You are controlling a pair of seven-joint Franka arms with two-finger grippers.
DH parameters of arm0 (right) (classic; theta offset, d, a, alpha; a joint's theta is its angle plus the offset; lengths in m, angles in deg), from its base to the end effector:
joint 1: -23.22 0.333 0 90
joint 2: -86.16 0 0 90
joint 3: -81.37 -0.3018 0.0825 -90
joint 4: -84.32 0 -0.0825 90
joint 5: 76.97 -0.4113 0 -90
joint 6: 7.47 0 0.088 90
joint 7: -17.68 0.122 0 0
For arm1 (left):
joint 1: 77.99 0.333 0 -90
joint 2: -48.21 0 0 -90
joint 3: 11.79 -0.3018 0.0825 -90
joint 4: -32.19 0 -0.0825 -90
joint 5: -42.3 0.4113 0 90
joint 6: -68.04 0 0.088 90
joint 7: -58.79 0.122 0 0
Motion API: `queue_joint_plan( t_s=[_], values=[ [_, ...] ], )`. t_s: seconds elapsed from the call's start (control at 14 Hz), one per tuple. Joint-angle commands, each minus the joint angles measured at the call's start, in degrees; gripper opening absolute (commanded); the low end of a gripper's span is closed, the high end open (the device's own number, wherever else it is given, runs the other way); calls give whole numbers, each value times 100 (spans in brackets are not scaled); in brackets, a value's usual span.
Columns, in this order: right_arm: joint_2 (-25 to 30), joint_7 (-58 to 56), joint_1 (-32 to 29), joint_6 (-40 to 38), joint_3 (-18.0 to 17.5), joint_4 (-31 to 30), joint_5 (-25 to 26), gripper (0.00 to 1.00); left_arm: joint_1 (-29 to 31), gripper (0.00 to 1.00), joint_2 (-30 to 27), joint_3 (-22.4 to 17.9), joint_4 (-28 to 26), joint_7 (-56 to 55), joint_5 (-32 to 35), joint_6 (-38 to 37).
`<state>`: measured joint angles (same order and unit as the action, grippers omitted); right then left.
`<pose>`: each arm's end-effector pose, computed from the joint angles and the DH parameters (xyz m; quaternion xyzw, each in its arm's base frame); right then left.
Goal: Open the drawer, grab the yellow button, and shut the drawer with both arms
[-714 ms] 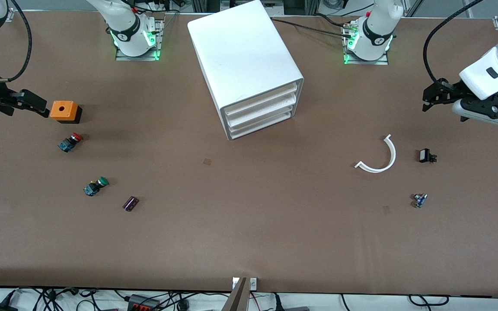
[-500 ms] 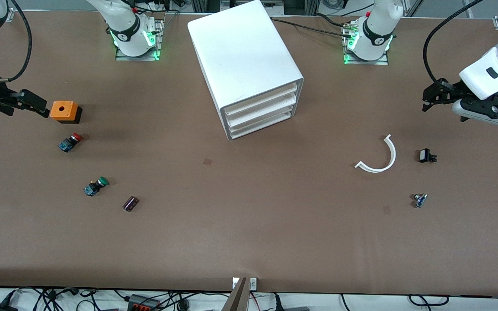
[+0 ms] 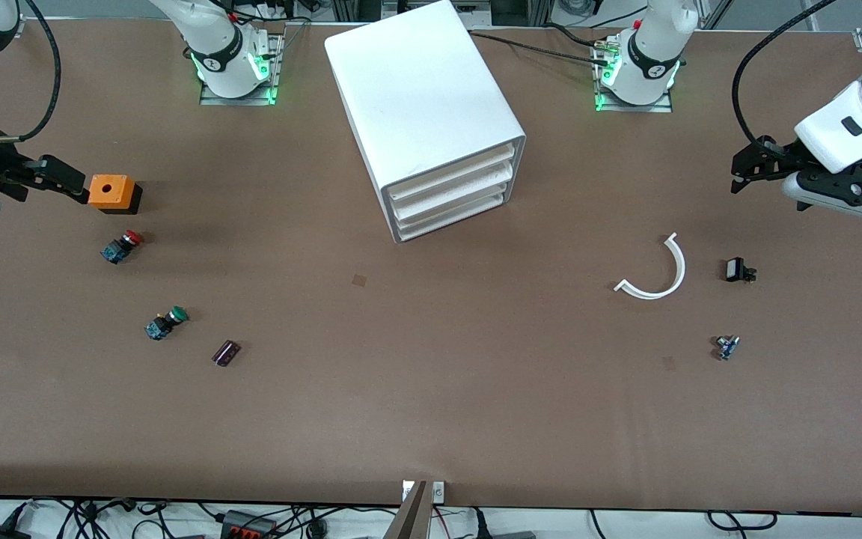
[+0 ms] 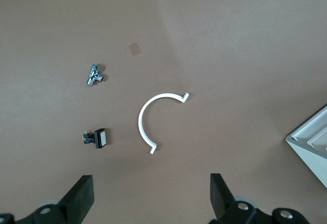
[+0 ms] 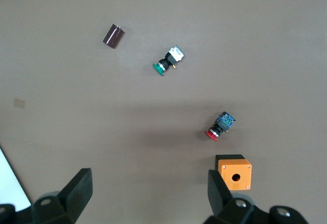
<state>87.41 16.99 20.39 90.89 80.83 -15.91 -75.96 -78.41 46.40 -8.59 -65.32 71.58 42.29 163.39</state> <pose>0.5812 -0.0251 0.5309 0.9999 -0.0126 -0.0056 0.0087 0.5765 -0.0369 0.5559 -0.9898 0.1427 0.0031 0.0005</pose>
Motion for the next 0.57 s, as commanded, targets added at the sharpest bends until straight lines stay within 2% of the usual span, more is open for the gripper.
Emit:
queue_joint_plan(
  t_s=[0.0,0.5],
  values=[
    [7,-89,-24,69,-25,-41,-12,100,-11,100,75,5,171,-22,-104,-95],
    [-19,-90,19,184,-25,-41,-4,100,-20,100,75,14,171,-22,-104,-104]
  ],
)
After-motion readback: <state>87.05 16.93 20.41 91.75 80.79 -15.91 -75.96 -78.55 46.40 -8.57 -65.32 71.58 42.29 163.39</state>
